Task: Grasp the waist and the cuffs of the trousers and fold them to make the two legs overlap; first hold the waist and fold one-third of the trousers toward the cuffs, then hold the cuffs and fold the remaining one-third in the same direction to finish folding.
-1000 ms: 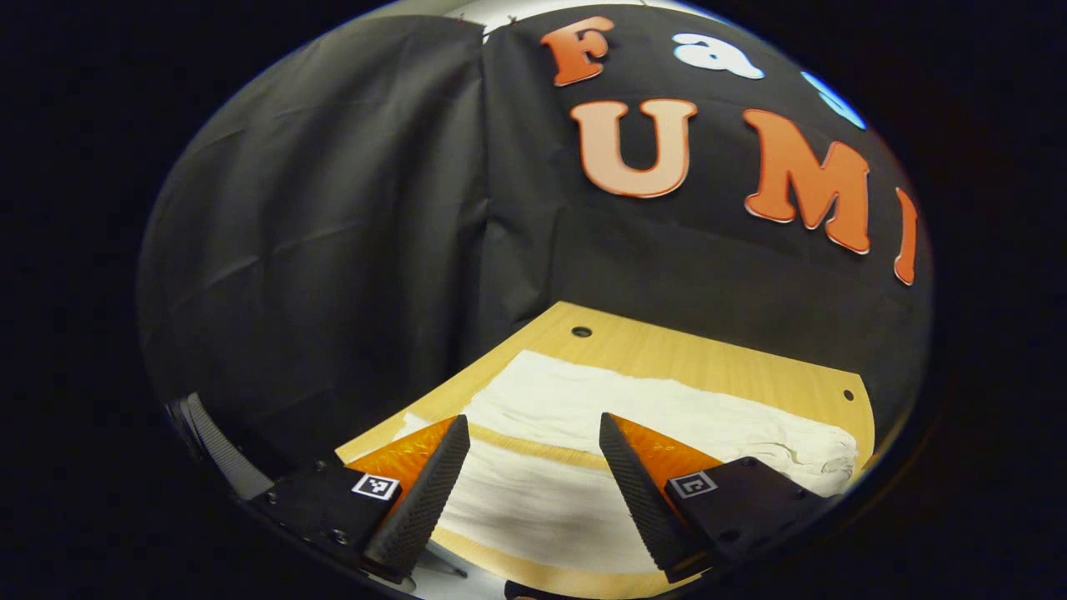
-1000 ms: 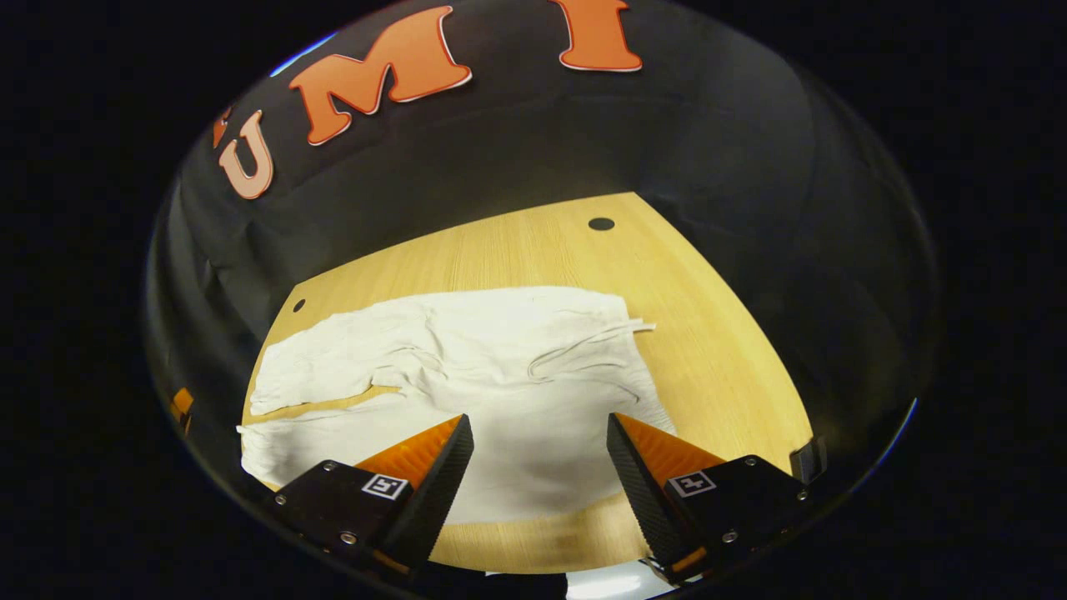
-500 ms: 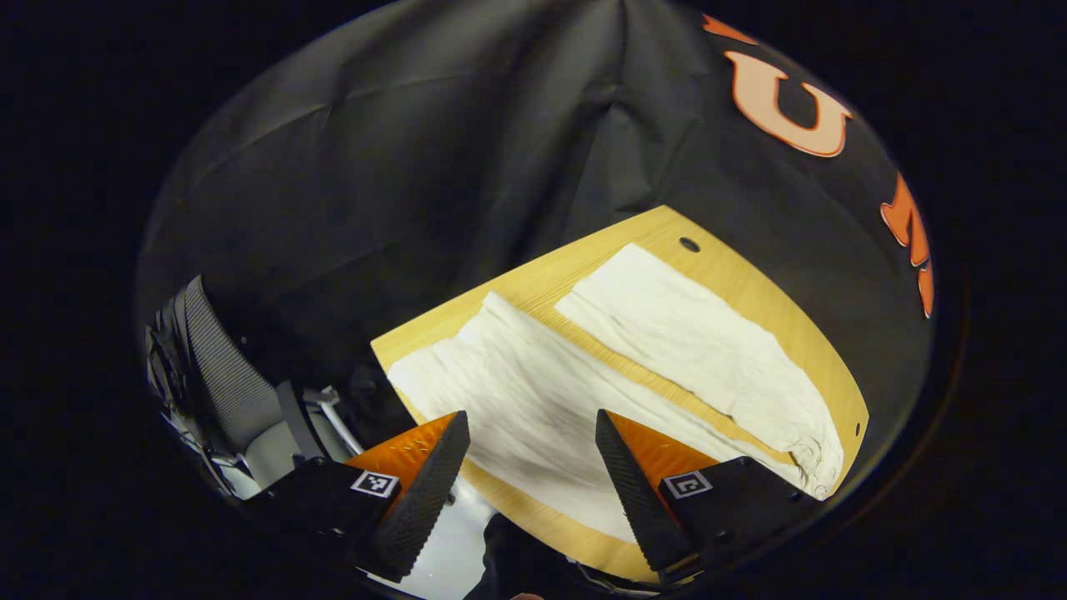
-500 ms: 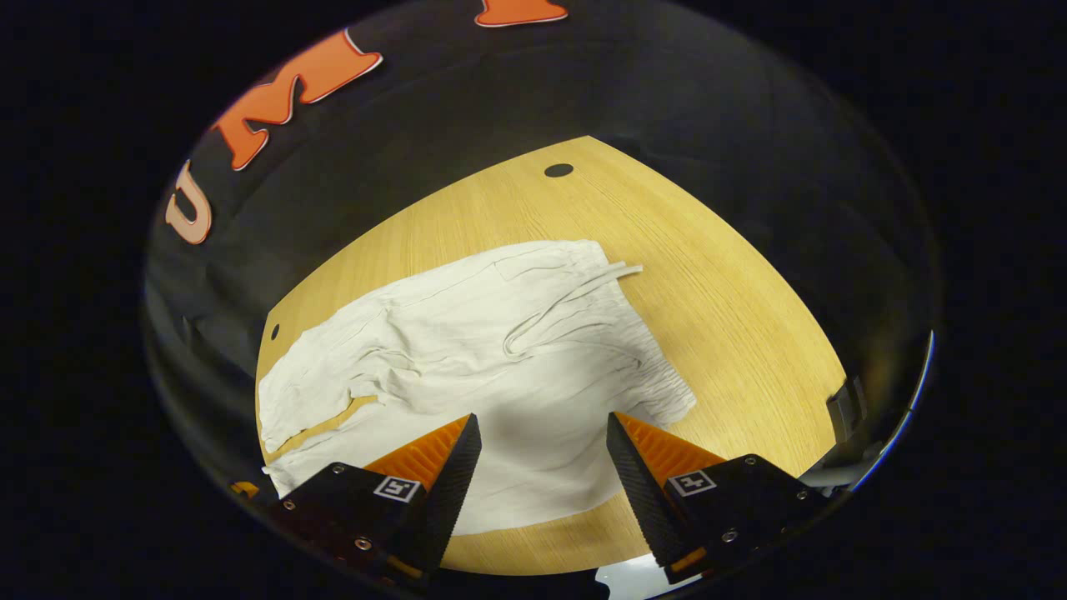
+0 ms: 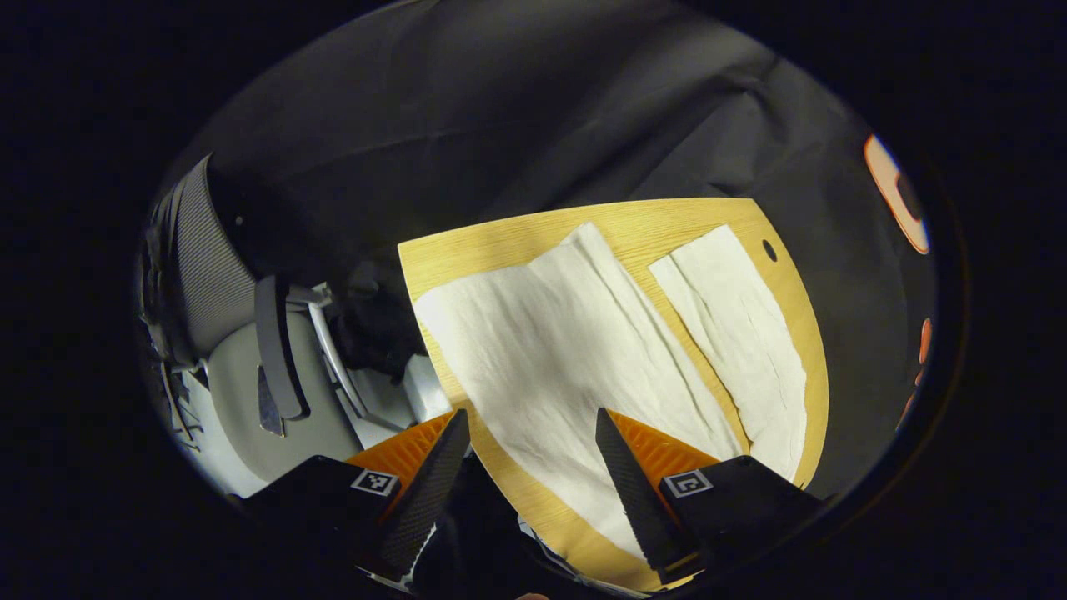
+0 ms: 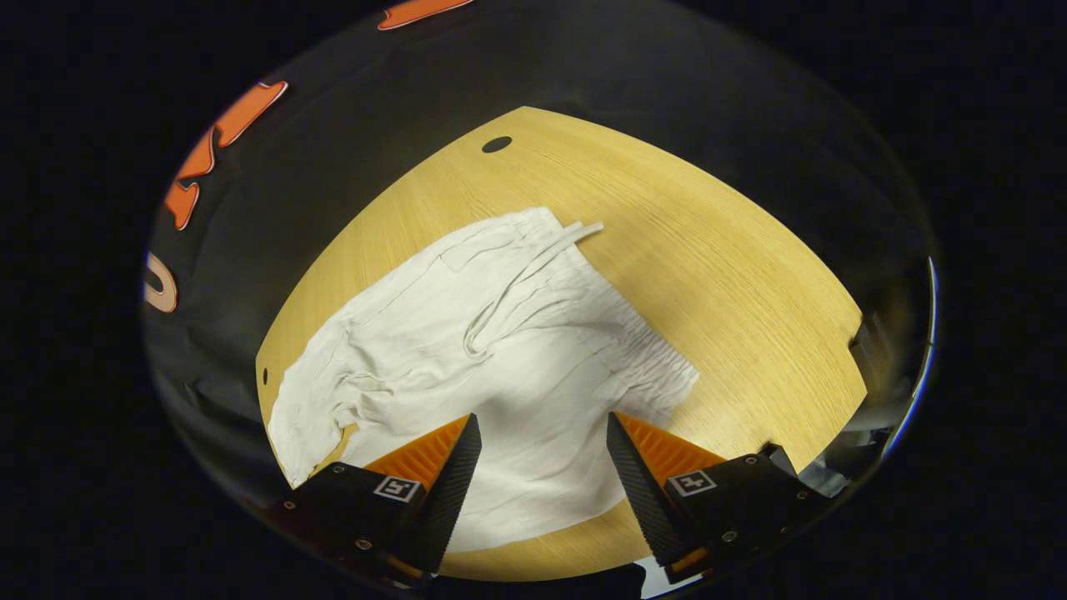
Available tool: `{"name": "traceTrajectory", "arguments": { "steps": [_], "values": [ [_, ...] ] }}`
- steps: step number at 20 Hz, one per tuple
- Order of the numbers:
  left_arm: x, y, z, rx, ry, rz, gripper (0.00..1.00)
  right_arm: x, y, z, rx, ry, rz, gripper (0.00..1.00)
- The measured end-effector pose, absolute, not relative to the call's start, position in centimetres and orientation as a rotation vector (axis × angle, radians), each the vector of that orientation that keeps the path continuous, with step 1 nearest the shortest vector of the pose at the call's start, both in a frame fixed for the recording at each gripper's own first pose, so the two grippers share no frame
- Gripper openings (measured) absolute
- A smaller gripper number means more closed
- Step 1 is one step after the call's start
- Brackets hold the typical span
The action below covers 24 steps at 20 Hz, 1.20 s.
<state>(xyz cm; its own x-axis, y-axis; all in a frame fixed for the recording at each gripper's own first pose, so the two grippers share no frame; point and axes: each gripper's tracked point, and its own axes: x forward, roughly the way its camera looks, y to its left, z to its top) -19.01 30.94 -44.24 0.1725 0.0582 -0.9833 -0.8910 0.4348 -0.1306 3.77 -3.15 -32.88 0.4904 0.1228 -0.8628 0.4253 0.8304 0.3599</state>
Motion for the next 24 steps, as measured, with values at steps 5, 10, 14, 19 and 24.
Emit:
{"name": "traceTrajectory", "arguments": {
  "steps": [5,10,14,19,24],
  "values": [
    [-18.5,31.1,-46.3,-1.018,1.194,0.816,0.99,3.7,-3.4,-33.8,0.649,1.069,-0.232,0.92],
    [-17.6,31.5,-47.3,-1.064,1.179,0.813,0.97,4.2,-2.8,-34.0,0.722,1.061,-0.24,0.92],
    [-16.1,32.9,-47.4,-1.063,1.143,0.777,0.92,4.3,-2.9,-34.6,0.767,1.052,-0.263,0.92],
    [-13.1,33.4,-48.8,-1.093,1.072,0.704,0.61,3.8,-3.3,-34.6,0.816,1.031,-0.274,0.92],
    [-12.7,33.4,-49.5,-1.094,1.046,0.686,0.11,2.6,-4.3,-34.3,0.864,1.0,-0.296,0.92]
  ]
}}
